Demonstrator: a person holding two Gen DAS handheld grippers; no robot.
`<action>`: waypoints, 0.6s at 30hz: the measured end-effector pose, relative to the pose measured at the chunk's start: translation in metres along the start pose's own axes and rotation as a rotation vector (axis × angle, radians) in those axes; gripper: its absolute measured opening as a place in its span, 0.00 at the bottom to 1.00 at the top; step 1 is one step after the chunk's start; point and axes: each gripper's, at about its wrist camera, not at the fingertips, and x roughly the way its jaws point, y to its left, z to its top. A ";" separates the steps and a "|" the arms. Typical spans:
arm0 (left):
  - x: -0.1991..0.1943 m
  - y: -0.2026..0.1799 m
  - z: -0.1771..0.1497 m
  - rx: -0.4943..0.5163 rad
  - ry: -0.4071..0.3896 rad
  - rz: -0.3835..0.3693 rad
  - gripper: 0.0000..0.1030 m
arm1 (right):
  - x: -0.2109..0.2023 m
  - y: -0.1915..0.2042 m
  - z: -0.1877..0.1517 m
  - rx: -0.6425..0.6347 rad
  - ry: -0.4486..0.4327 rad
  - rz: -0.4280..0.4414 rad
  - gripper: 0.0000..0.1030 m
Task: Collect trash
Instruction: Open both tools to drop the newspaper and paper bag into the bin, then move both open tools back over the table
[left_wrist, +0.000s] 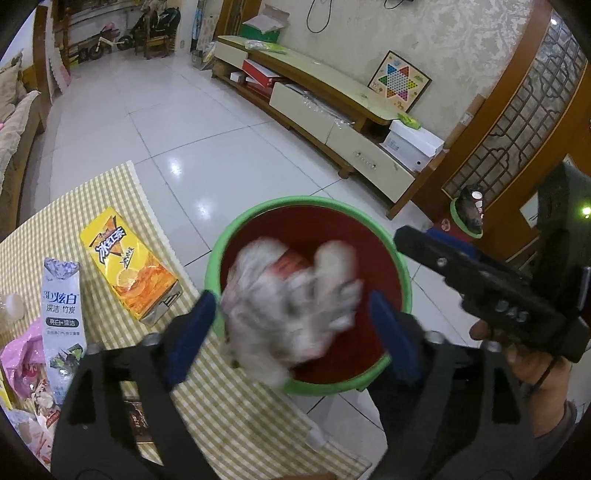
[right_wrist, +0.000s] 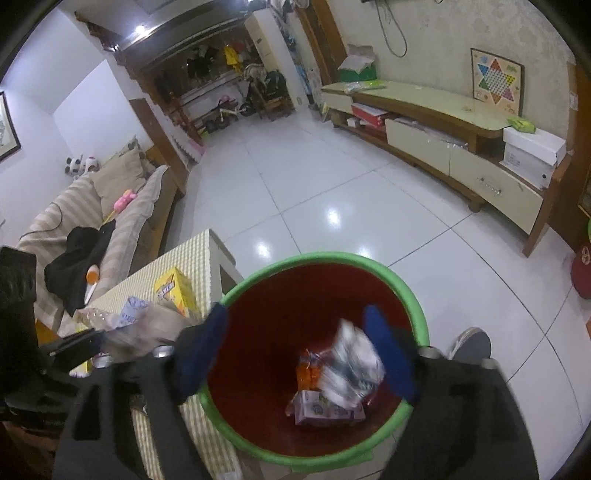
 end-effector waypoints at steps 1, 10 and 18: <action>0.000 0.001 -0.001 0.001 -0.002 0.003 0.95 | 0.001 0.000 0.001 0.003 -0.001 0.001 0.79; -0.009 0.006 -0.007 0.007 -0.003 -0.012 0.95 | -0.007 0.000 0.002 0.017 -0.013 -0.001 0.87; -0.035 0.012 -0.014 -0.016 -0.032 0.012 0.95 | -0.020 0.013 0.002 -0.004 -0.024 -0.005 0.87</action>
